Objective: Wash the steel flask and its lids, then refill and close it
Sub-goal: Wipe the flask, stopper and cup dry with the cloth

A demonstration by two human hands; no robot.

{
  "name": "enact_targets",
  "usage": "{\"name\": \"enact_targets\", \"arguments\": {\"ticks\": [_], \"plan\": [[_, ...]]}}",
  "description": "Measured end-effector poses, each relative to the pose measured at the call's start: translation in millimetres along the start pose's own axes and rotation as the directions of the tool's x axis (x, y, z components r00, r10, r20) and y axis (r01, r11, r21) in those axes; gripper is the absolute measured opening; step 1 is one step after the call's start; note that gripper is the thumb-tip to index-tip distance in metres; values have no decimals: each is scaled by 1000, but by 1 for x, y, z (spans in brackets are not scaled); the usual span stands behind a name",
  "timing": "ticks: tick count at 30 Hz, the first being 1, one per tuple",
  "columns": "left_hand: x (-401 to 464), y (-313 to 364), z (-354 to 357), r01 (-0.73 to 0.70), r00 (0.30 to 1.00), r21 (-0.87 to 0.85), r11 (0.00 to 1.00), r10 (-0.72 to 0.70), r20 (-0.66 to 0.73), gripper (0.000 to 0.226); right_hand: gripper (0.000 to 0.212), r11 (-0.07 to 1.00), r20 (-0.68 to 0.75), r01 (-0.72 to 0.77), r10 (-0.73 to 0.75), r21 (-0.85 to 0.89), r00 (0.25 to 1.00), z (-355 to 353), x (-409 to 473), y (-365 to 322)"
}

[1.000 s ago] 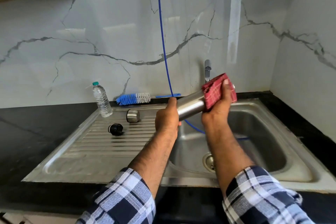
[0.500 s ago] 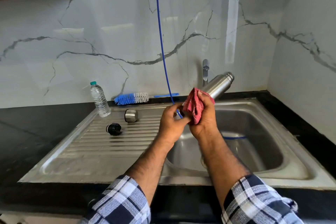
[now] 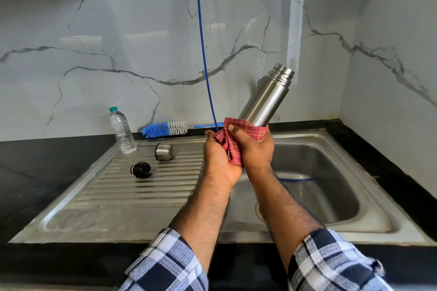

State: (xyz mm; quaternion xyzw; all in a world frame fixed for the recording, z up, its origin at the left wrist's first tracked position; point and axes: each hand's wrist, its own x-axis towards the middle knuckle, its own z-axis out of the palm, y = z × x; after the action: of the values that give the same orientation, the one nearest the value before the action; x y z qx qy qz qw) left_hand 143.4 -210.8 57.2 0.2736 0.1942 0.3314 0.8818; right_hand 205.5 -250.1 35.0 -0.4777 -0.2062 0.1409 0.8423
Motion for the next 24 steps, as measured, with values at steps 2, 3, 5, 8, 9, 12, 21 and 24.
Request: {"name": "enact_targets", "arguments": {"ticks": [2,3,5,8,9,12,21,24], "plan": [[-1,5,0,1,1000,-3,1000,-1,-24,80,52,984,-23,71,-75,-166,997,-6,3,5],[-1,8,-1,-3,999,8,1000,3,-39,84,55,971,-20,84,-91,-224,996,-9,3,7],[1,10,-5,-35,994,35,999,39,-104,86,59,951,5,100,-103,-293,995,-12,3,6],[11,20,-11,-161,972,128,979,180,-154,79,59,899,78,92,-65,-428,995,-19,8,3],[12,28,-11,-220,962,171,960,243,-128,75,60,861,126,92,-33,-499,991,-24,8,3],[9,53,5,-320,945,362,875,324,51,67,67,735,248,94,103,-672,963,-38,-1,4],[24,48,-4,-292,878,734,613,476,-49,40,70,401,448,319,286,-859,847,-24,3,-37],[23,29,-3,-243,901,745,622,430,-64,45,66,381,412,340,124,-860,903,-7,3,-40]]}}
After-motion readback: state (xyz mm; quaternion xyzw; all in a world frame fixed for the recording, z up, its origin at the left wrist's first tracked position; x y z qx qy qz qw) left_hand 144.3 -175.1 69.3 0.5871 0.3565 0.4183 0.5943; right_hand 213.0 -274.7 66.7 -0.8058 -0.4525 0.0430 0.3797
